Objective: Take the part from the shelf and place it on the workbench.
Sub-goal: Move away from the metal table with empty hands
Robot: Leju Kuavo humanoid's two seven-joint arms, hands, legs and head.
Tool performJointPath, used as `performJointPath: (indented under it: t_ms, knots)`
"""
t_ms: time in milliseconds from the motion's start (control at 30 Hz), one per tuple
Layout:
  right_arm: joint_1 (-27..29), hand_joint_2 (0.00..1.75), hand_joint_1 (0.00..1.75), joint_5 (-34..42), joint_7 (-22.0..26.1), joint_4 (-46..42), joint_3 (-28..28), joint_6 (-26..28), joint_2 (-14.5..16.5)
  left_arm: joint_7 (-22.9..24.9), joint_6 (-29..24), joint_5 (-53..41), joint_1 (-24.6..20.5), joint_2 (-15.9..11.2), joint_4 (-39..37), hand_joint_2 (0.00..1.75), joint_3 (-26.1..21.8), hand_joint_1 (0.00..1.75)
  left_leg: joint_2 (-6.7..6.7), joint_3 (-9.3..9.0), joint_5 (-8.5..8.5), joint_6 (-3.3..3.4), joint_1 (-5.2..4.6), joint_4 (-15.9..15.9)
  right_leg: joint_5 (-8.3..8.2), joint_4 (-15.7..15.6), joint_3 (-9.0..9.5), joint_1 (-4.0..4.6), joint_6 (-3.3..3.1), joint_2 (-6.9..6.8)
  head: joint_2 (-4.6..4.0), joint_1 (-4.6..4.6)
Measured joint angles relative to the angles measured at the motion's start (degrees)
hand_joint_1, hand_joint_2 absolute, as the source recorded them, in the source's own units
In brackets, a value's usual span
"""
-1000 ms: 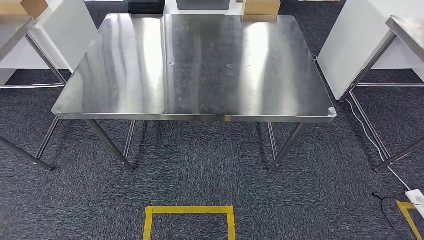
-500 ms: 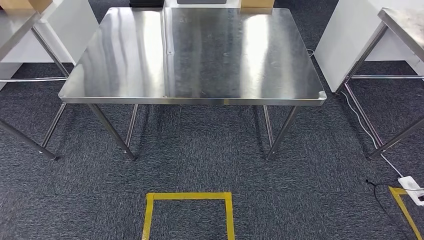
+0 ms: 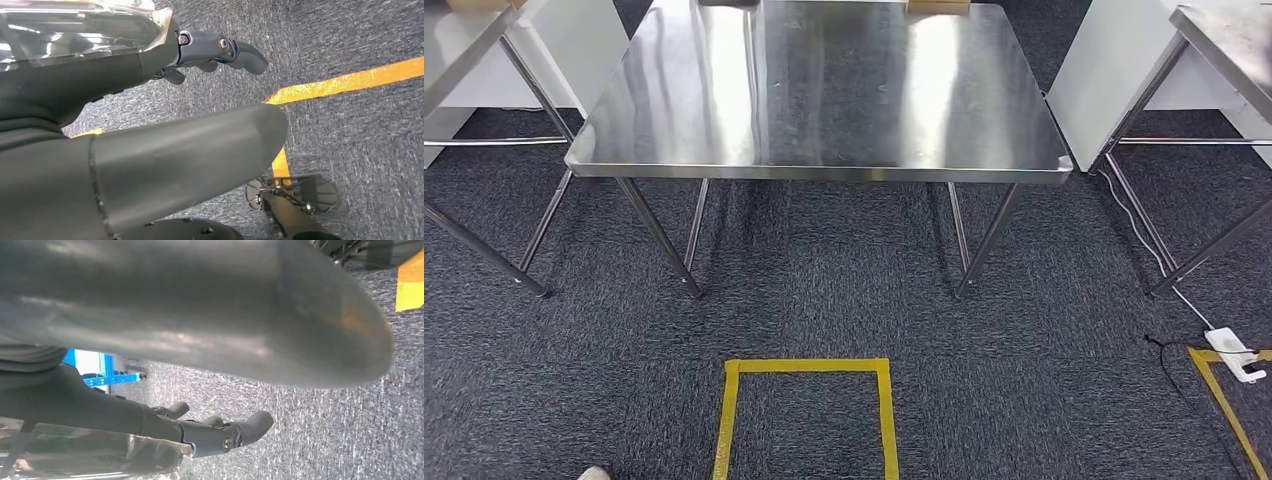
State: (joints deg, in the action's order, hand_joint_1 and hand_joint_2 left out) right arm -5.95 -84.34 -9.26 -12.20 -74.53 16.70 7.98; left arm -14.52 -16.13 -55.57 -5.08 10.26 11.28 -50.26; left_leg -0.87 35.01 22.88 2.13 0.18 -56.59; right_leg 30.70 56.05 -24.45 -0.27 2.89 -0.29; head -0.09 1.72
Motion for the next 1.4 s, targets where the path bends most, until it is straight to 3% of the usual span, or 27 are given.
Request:
performJointPath:
  t_ms: [33,100,133,200,267,300,367,433,500,567,600,667,700,767,800,833,867,933,1000,1067,1133,1167,1233,1267,1300,1333,1400]
  knots:
    - [0.0,0.00,0.00,0.0,0.0,0.0,0.0,0.0,0.0,0.0,0.0,0.0,0.0,0.0,0.0,0.00,0.0,0.00,-0.04,0.24,-0.57,-0.29,-0.05,0.0,0.51,-2.1,0.94,0.24,-0.41,0.07,0.00,-0.01]
    - [0.1,0.00,0.00,0.0,0.1,0.0,0.0,0.0,0.0,0.0,0.0,0.0,0.0,0.1,0.0,0.00,0.0,0.00,0.02,0.62,-1.21,-0.89,0.10,0.0,0.17,-2.5,0.26,0.02,-1.26,0.06,0.00,0.02]
    - [0.1,0.00,0.00,0.0,0.1,0.0,0.0,0.0,0.1,0.0,0.1,0.0,0.1,0.1,0.0,0.00,0.0,0.00,0.15,0.92,-0.28,-1.23,0.22,-0.6,-0.32,-2.5,-0.14,-0.23,-1.85,-0.04,0.00,0.04]
    - [0.1,0.00,0.00,0.0,0.1,0.0,0.0,0.0,0.1,0.1,0.1,0.0,0.2,0.1,0.0,0.00,0.0,0.00,0.42,1.98,4.88,-1.89,0.50,-4.5,-1.56,-2.5,-1.25,-0.69,-3.06,-0.31,0.00,0.28]
    - [0.1,0.00,0.00,0.0,0.1,0.0,0.0,0.0,0.1,0.1,0.1,0.0,0.2,0.1,0.0,0.00,0.0,0.00,0.56,3.17,10.63,-2.44,0.62,-11.6,-2.87,-2.3,-2.84,-0.48,-3.55,-0.48,0.00,0.45]
    - [0.1,0.00,0.00,0.0,0.1,0.0,0.0,0.0,0.1,0.1,0.1,0.0,0.2,0.1,0.0,0.00,0.0,0.00,0.62,3.38,11.54,-2.66,0.68,-14.7,-3.50,-2.0,-3.73,-0.44,-3.50,-0.53,0.00,0.45]
    - [0.1,0.00,0.00,0.0,0.1,0.0,0.0,0.0,0.1,0.1,0.1,0.0,0.1,0.1,0.0,0.00,0.0,0.00,0.71,1.81,9.16,-2.89,0.90,-16.3,-4.55,-1.0,-5.84,-0.46,-3.17,-0.57,0.00,0.48]
    - [0.1,0.00,0.00,0.0,0.1,0.0,0.0,0.0,0.1,0.1,0.1,0.0,0.0,0.1,0.0,0.00,0.0,0.00,0.79,-2.85,6.55,-2.86,1.17,-11.1,-5.26,0.4,-8.05,-0.54,-2.68,-0.54,0.00,0.54]
    - [0.1,0.00,0.00,0.0,0.1,0.0,0.0,0.0,0.1,0.1,0.1,0.0,-0.1,0.1,0.0,0.00,0.0,0.00,1.01,-7.67,7.69,-2.50,1.03,-3.7,-5.94,1.5,-9.50,-0.44,-1.92,-0.54,0.00,0.54]
    - [0.1,0.00,0.00,0.0,0.1,0.0,0.0,0.0,0.1,0.1,0.1,0.0,-0.2,0.1,0.0,0.00,0.0,0.00,1.14,-9.09,9.03,-1.87,0.56,-0.5,-6.94,1.7,-10.25,-0.41,-0.98,-0.62,0.00,0.54]
    - [0.1,0.00,0.00,0.0,0.1,0.0,0.0,0.0,0.1,0.1,0.1,0.0,-0.2,0.1,0.0,0.00,0.0,0.00,1.01,-8.57,8.69,-1.26,0.56,-0.2,-7.40,1.8,-10.61,-0.32,-0.54,-0.65,0.00,0.53]
    - [0.3,0.00,0.00,0.0,0.1,0.0,0.0,0.0,0.1,0.1,0.1,0.0,-0.2,0.1,0.0,0.00,0.0,0.00,0.69,-7.08,7.21,0.12,0.54,0.2,-5.85,3.1,-11.71,-0.30,-0.44,-0.49,0.00,0.38]
    - [0.3,0.00,0.00,0.0,0.1,0.0,0.0,0.0,0.1,0.1,0.1,0.0,-0.2,0.2,0.0,0.00,0.0,0.00,0.52,-6.12,6.29,0.71,0.58,0.4,-3.56,5.1,-12.49,-0.28,-0.75,-0.38,0.00,0.19]
    - [0.4,0.00,0.00,0.0,0.1,0.0,0.0,0.0,0.1,0.1,0.1,0.0,-0.2,0.2,0.0,0.00,0.0,0.00,0.31,-4.16,4.64,1.16,0.38,0.4,1.92,11.7,-13.90,-0.48,-1.34,-0.20,0.00,-0.19]
    - [0.4,0.00,0.00,0.0,0.1,0.0,0.0,0.0,0.1,0.1,0.1,0.0,-0.2,0.2,0.0,0.00,0.0,0.00,0.20,-3.15,3.81,1.12,0.33,0.3,3.32,15.0,-14.16,-0.53,-1.10,-0.16,0.00,-0.21]
    - [0.4,0.00,0.00,0.0,0.1,0.1,0.0,0.0,0.1,0.1,0.1,0.0,-0.2,0.2,0.0,0.00,0.0,0.00,0.08,-2.08,2.96,1.04,0.31,0.3,3.29,17.3,-13.77,-0.59,-0.47,-0.14,0.00,-0.21]
    - [0.4,0.00,0.00,0.0,0.1,0.1,0.0,0.0,0.1,0.1,0.1,0.0,-0.2,0.2,0.0,0.00,0.0,0.00,-0.03,-1.11,2.10,0.90,0.32,0.2,2.09,17.7,-12.55,-0.63,0.35,-0.12,0.00,-0.23]
    - [0.3,0.00,0.00,0.0,0.1,0.1,0.0,0.0,0.0,0.1,0.1,0.0,-0.2,0.2,0.0,0.00,0.0,0.00,-0.08,0.70,0.39,0.44,0.32,0.1,-0.49,12.8,-7.15,-0.83,1.44,-0.08,0.00,-0.24]
    - [0.1,0.00,0.00,0.0,0.1,0.1,0.0,0.0,0.0,0.1,0.1,0.0,-0.3,0.2,0.0,0.00,0.0,0.00,-0.05,1.86,-1.14,-0.19,0.14,-0.1,0.40,2.8,0.01,-0.72,0.99,0.10,0.00,-0.29]
    - [0.0,0.00,0.00,0.0,0.1,0.1,0.0,0.0,0.0,0.1,0.1,0.0,-0.3,0.3,0.1,0.00,0.0,0.00,-0.12,2.29,-2.57,-0.78,0.03,0.0,1.98,-2.8,3.12,-0.33,0.10,0.24,0.00,-0.19]
    - [0.1,0.00,0.00,0.0,0.1,0.1,0.0,0.0,0.1,0.1,0.1,0.0,-0.2,0.3,0.1,0.00,0.0,0.00,-0.03,2.66,-2.93,-1.42,0.28,0.0,1.45,-2.8,2.19,-0.62,-0.95,0.09,0.00,-0.06]
    - [0.1,0.00,0.00,0.0,0.1,0.1,0.0,0.0,0.1,0.2,0.1,0.0,-0.1,0.2,0.0,0.00,0.0,0.00,0.13,3.03,-1.45,-1.73,0.43,-0.9,0.87,-2.7,1.62,-0.84,-1.68,-0.06,0.00,-0.04]
    - [0.1,0.00,0.00,0.0,0.1,0.1,0.0,0.0,0.1,0.2,0.1,0.0,0.0,0.2,0.0,0.00,0.0,0.00,0.46,4.21,4.81,-2.15,0.67,-5.7,-0.59,-2.6,0.17,-1.07,-2.84,-0.38,0.00,0.21]
    - [0.1,0.00,0.00,0.0,0.1,0.1,0.0,0.0,0.1,0.2,0.1,0.0,0.1,0.2,0.0,0.00,0.0,0.00,0.56,4.79,7.99,-2.32,0.72,-9.5,-1.39,-2.5,-0.74,-0.93,-3.15,-0.44,0.00,0.29]
    - [0.2,0.00,0.00,0.0,0.1,0.1,0.0,0.0,0.1,0.2,0.0,0.1,0.1,0.2,0.0,0.00,0.0,0.00,0.65,5.15,9.90,-2.49,0.78,-13.2,-2.16,-2.4,-1.76,-0.79,-3.20,-0.52,0.00,0.37]
    - [0.2,0.00,0.00,-0.1,0.2,0.1,0.0,-0.2,0.1,0.2,-0.1,0.4,0.1,0.2,0.0,0.00,0.0,0.00,0.72,5.03,10.14,-2.63,0.85,-16.1,-2.88,-2.1,-2.84,-0.70,-3.15,-0.59,0.00,0.35]
    - [0.1,0.00,0.00,-0.3,0.6,0.1,0.3,-0.9,0.1,0.1,-0.5,1.2,0.0,0.2,0.1,0.00,-0.4,0.00,0.74,2.23,7.11,-2.68,1.06,-16.3,-4.06,-1.1,-5.23,-0.66,-2.80,-0.66,0.00,0.41]
